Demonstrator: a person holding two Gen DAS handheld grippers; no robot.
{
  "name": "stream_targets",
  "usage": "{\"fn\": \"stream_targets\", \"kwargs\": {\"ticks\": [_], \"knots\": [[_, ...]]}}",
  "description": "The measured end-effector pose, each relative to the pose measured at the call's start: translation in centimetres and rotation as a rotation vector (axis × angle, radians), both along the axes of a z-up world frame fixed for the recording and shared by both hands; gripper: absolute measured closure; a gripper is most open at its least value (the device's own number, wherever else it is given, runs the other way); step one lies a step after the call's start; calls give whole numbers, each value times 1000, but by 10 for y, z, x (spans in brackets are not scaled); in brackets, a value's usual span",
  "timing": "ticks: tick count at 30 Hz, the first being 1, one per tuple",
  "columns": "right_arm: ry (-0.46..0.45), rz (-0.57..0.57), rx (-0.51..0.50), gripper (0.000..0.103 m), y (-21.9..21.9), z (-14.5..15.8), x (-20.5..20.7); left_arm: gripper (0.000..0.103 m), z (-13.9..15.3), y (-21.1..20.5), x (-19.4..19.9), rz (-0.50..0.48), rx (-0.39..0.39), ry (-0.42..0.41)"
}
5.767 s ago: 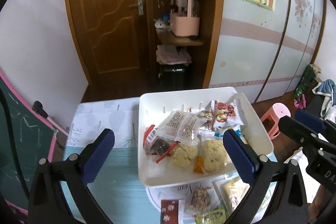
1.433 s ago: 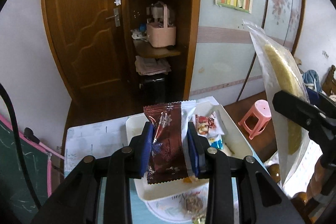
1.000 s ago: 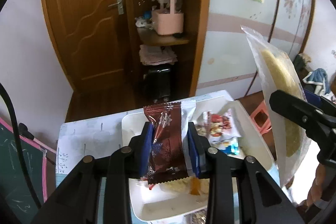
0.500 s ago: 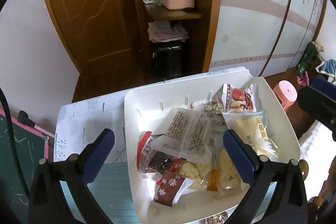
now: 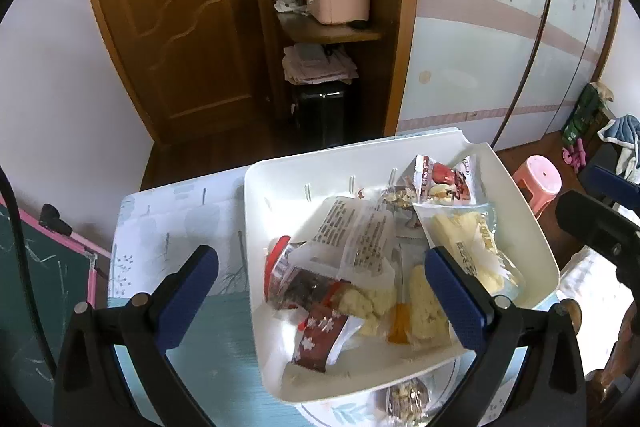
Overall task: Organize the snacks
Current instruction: 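Move both tools back down to the nut bag and green packet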
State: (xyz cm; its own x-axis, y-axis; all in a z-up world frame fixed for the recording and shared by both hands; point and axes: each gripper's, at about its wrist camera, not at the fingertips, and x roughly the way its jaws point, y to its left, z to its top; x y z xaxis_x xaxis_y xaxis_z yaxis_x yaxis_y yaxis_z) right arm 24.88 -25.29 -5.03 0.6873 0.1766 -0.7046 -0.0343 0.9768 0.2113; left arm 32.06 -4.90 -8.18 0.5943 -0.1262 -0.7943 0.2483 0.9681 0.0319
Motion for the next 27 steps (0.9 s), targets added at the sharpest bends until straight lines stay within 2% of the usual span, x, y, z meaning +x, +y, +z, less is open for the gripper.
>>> {"fn": "stream_targets", "kwargs": {"ticks": [4, 8, 13, 18, 22, 27], "knots": [[-19, -31, 33, 0, -6, 13, -18, 0, 17, 7, -19, 2, -6, -26], [-75, -59, 79, 0, -11, 32, -43, 0, 37, 13, -46, -6, -13, -47], [-141, -35, 69, 0, -6, 60, -81, 0, 61, 22, -82, -25, -18, -80], [-239, 1, -10, 0, 14, 86, -125, 0, 84, 28, -120, -52, -42, -117], [-264, 62, -86, 0, 34, 94, -155, 0, 97, 33, -149, -79, -60, -137], [-259, 114, -152, 0, 52, 90, -188, 0, 100, 38, -181, -112, -85, -142]]}}
